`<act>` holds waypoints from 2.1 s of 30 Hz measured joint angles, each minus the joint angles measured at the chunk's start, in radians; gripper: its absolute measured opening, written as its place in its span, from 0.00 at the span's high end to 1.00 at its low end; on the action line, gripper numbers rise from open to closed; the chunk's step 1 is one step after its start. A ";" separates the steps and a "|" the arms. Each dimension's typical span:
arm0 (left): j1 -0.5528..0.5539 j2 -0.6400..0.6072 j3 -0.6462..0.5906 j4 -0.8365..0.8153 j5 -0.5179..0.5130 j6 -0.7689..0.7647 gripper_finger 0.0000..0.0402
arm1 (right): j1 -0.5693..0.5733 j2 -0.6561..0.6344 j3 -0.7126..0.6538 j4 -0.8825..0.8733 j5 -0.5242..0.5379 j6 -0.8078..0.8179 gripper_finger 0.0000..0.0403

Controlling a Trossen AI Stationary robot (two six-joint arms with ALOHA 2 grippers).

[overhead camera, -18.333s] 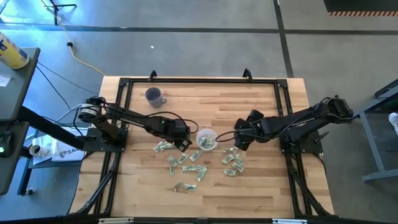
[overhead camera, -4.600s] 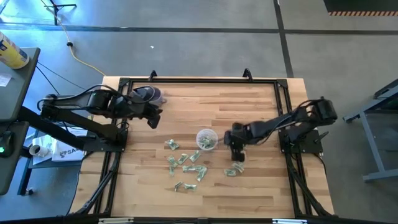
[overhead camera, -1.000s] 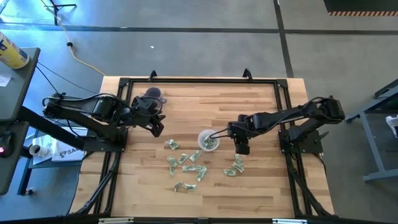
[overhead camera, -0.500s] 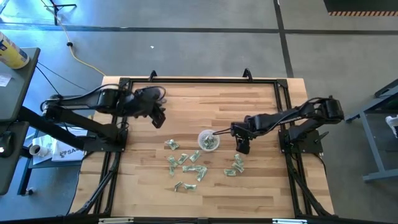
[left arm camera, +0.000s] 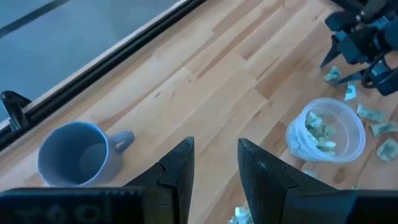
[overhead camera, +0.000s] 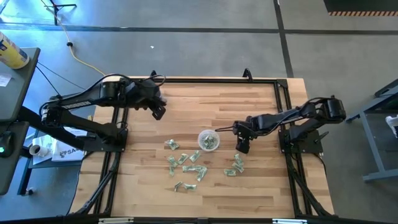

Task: Pick and place Stevia / Truvia into bins
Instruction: Put the stevia packet into the transparent container

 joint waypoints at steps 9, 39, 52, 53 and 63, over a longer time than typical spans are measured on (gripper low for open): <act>0.007 0.002 0.000 0.035 0.025 0.006 0.61 | -0.005 -0.001 -0.019 0.038 -0.001 -0.003 0.51; -0.050 0.014 0.000 0.105 0.056 -0.109 0.61 | -0.005 0.003 0.321 0.041 0.054 0.004 1.00; -0.298 0.014 0.000 0.095 -0.143 -0.284 0.61 | 0.015 0.140 0.578 0.036 -0.190 -0.215 1.00; -0.317 0.014 0.000 0.090 -0.157 -0.299 0.61 | 0.026 0.157 0.579 0.035 -0.190 -0.223 1.00; -0.474 0.014 0.000 -0.042 -0.265 -0.495 0.61 | 0.055 0.187 0.583 0.055 -0.174 -0.279 0.81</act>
